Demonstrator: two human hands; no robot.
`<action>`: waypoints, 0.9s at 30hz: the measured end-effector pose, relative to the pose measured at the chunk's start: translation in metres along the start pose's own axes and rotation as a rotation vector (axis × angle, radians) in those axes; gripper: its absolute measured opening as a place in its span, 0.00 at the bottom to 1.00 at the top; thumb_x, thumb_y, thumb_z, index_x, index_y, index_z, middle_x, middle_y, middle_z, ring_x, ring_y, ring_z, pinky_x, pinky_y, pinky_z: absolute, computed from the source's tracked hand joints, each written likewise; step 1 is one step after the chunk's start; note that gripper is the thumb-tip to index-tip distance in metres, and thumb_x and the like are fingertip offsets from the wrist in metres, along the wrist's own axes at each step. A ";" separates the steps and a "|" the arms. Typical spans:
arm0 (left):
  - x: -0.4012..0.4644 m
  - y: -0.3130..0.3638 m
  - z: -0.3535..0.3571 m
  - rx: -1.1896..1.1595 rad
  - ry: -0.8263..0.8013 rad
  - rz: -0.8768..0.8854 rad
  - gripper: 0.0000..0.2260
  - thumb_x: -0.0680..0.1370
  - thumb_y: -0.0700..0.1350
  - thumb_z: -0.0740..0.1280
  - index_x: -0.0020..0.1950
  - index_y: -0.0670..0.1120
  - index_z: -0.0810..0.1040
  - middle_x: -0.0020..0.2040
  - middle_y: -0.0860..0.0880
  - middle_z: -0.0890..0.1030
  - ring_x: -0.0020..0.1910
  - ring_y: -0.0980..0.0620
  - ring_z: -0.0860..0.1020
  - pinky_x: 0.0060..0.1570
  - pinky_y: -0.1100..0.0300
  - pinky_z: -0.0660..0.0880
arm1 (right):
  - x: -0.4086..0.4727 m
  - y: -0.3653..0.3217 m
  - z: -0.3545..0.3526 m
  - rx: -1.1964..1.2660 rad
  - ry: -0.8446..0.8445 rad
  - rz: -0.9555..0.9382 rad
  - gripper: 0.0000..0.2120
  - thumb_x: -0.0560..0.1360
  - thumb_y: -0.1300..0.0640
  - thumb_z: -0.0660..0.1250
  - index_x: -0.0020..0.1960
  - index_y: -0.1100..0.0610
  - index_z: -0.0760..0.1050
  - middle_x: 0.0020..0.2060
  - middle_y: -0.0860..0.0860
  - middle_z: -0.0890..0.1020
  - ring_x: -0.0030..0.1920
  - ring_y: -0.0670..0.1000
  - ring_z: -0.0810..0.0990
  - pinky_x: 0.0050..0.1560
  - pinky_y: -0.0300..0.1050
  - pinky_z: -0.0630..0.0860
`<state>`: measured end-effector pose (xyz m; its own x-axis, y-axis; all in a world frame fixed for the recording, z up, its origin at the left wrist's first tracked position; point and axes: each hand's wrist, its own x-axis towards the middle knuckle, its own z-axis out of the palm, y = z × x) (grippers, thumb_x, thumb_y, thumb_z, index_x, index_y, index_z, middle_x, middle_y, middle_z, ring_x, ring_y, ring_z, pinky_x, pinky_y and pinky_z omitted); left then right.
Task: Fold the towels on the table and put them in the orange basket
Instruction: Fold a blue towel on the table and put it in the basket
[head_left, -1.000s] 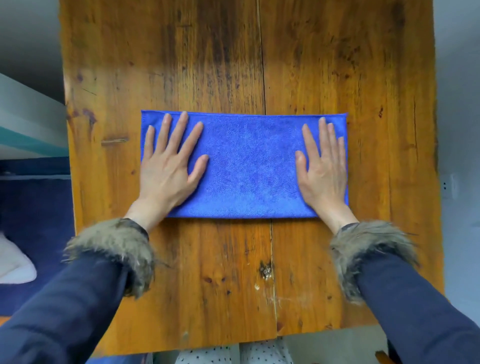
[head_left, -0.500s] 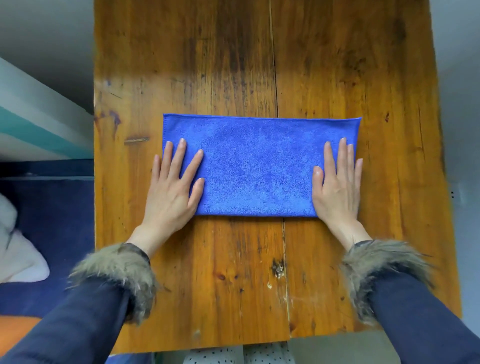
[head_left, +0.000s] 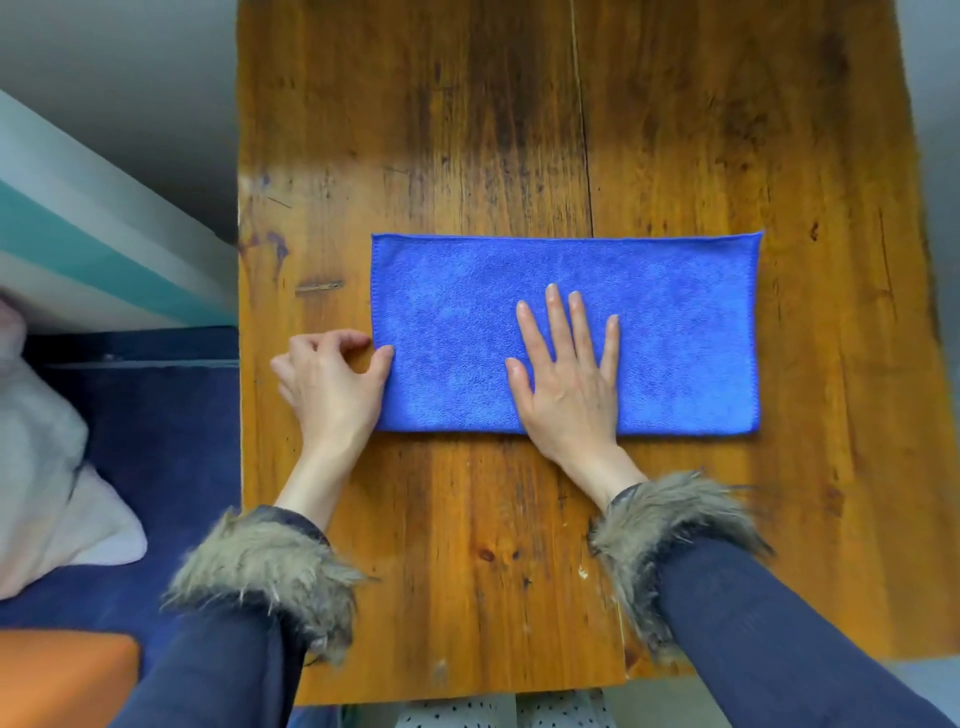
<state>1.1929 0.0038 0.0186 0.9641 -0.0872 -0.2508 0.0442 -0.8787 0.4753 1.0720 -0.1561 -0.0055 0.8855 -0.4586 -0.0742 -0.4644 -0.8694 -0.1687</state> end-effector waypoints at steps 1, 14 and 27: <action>0.003 0.003 -0.001 0.034 -0.029 -0.023 0.13 0.74 0.52 0.69 0.55 0.47 0.79 0.59 0.42 0.72 0.63 0.40 0.64 0.61 0.52 0.61 | 0.000 0.000 0.000 -0.016 0.002 0.001 0.26 0.78 0.46 0.52 0.74 0.53 0.60 0.74 0.55 0.60 0.75 0.57 0.56 0.72 0.64 0.46; 0.010 0.013 -0.016 -0.194 -0.206 -0.032 0.04 0.73 0.40 0.67 0.45 0.45 0.74 0.35 0.52 0.76 0.37 0.50 0.73 0.33 0.61 0.62 | 0.000 -0.002 0.003 -0.050 -0.018 0.011 0.26 0.77 0.45 0.51 0.74 0.52 0.61 0.74 0.55 0.61 0.75 0.57 0.58 0.72 0.65 0.50; -0.009 0.059 -0.067 -0.711 -0.635 -0.239 0.13 0.76 0.30 0.63 0.56 0.44 0.76 0.47 0.44 0.78 0.43 0.53 0.80 0.47 0.53 0.79 | -0.001 0.017 -0.026 0.187 -0.193 -0.105 0.28 0.79 0.49 0.56 0.76 0.50 0.52 0.77 0.52 0.50 0.77 0.53 0.45 0.73 0.56 0.37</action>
<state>1.2047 -0.0164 0.1052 0.5985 -0.3628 -0.7143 0.5676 -0.4373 0.6976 1.0632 -0.1751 0.0173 0.9228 -0.3091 -0.2299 -0.3759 -0.8530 -0.3620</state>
